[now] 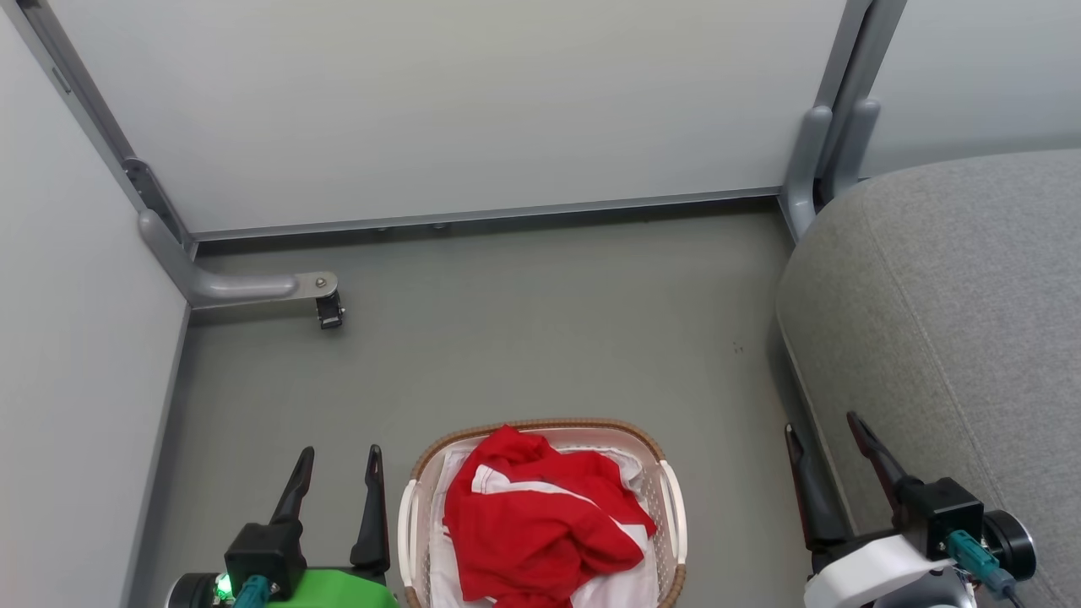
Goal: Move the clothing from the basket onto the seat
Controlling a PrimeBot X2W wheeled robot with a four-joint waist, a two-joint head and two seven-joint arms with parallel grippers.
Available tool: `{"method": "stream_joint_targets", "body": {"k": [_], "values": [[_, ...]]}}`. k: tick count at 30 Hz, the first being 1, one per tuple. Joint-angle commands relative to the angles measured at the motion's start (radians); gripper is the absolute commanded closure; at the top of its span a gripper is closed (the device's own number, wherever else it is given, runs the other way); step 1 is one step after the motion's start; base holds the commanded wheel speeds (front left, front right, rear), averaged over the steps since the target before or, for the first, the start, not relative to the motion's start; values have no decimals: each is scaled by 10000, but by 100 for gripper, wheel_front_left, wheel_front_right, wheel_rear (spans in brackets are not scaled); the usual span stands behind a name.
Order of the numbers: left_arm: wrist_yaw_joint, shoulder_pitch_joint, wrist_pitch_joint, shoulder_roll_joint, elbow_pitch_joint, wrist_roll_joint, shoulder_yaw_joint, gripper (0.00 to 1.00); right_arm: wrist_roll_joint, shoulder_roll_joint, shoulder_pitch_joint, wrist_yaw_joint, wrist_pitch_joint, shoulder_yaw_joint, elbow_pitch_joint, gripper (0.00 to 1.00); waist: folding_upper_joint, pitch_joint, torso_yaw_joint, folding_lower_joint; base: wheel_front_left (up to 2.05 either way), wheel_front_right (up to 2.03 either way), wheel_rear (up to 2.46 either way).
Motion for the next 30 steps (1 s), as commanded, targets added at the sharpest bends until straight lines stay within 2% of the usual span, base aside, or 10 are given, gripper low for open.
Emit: {"method": "stream_joint_targets", "body": {"k": [1,6,21,30], "values": [[48,153,-99,61,-25,191,-8,0,-231,-63,176,0,-95,28,-64,0,0,4,2,0,0,0,0],[48,198,-184,66,-20,554,-80,0,-553,-67,193,-1,-180,57,-74,0,0,20,7,0,0,0,0],[46,110,-158,63,-67,549,-96,0,-454,-65,141,-1,-172,1,-91,0,0,105,4,0,0,0,0],[-290,-625,-158,128,-49,1099,-267,0,-527,-66,-128,-1,-171,-124,-418,0,0,698,54,0,0,0,0]]}}
